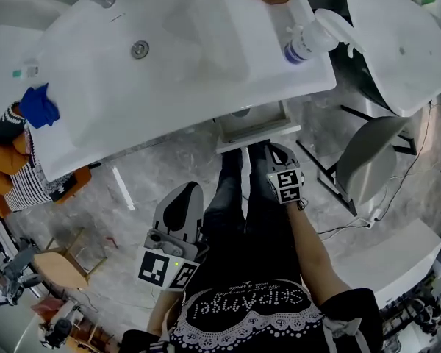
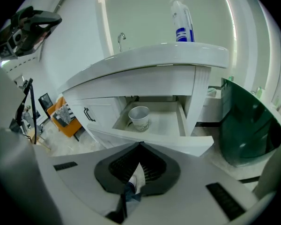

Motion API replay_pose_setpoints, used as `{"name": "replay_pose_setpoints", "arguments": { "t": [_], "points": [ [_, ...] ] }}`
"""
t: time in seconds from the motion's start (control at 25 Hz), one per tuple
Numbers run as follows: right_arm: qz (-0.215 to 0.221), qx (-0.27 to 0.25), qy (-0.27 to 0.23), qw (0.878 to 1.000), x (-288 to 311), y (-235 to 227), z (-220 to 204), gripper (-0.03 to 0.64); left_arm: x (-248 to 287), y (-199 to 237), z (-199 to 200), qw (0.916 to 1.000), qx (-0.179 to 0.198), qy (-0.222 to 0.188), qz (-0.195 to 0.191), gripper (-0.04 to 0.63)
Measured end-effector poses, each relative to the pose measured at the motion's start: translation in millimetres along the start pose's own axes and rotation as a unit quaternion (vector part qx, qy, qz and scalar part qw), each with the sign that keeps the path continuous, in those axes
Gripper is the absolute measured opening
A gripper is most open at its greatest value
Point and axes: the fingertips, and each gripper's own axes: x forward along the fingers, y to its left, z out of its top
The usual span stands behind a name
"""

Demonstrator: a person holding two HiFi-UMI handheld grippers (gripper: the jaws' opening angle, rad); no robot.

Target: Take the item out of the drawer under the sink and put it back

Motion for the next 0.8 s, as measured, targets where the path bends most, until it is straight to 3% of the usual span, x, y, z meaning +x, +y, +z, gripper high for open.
{"name": "replay_pose_setpoints", "arguments": {
  "t": [0.8],
  "points": [
    [-0.002, -0.012, -0.063, 0.998, -26, 4, 79, 0.018, -22, -2, 59, 0.9957, 0.027, -0.089, -0.004, 0.005]
  ]
}}
